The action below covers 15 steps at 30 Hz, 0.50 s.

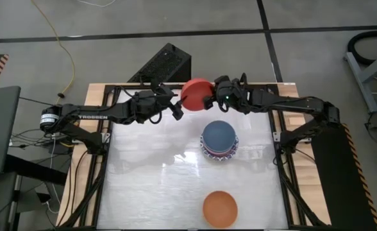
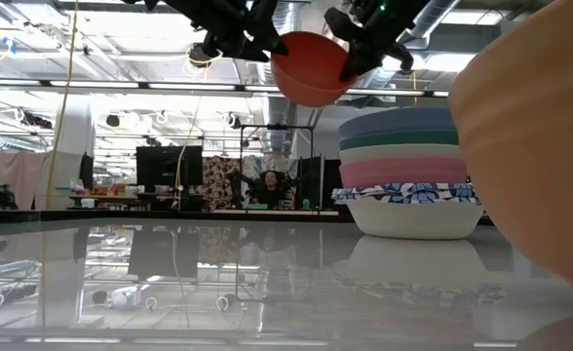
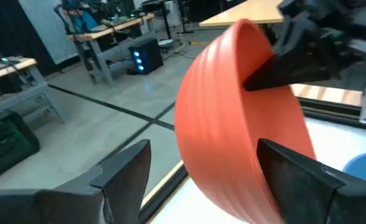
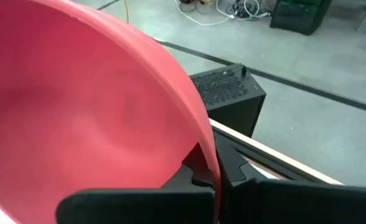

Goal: Nest bowls inside each other
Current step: Stack the orange bowl on top of the blue bowl

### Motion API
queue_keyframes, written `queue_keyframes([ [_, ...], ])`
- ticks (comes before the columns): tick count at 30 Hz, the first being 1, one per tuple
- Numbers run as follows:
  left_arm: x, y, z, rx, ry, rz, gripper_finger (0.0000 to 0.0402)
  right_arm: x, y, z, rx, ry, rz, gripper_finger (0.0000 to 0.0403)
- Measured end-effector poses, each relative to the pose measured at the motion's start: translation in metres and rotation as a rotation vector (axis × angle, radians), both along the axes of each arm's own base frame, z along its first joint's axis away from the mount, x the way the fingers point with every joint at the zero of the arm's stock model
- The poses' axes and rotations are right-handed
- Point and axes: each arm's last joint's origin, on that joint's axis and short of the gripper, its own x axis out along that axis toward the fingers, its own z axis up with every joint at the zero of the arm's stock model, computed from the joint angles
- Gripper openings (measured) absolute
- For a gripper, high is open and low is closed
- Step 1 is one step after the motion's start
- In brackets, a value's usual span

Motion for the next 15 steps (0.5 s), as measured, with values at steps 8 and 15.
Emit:
queue_keyframes([
  [8, 0.002, -0.002, 0.01, -0.056, -0.033, -0.06, 0.0281, -0.007, -0.015, -0.007, 0.063, 0.061, 0.012, 0.0],
  [15, -0.008, -0.014, 0.038, -0.041, 0.044, -0.103, 0.0281, -0.046, -0.02, -0.003, 0.338, 0.125, 0.215, 0.0],
])
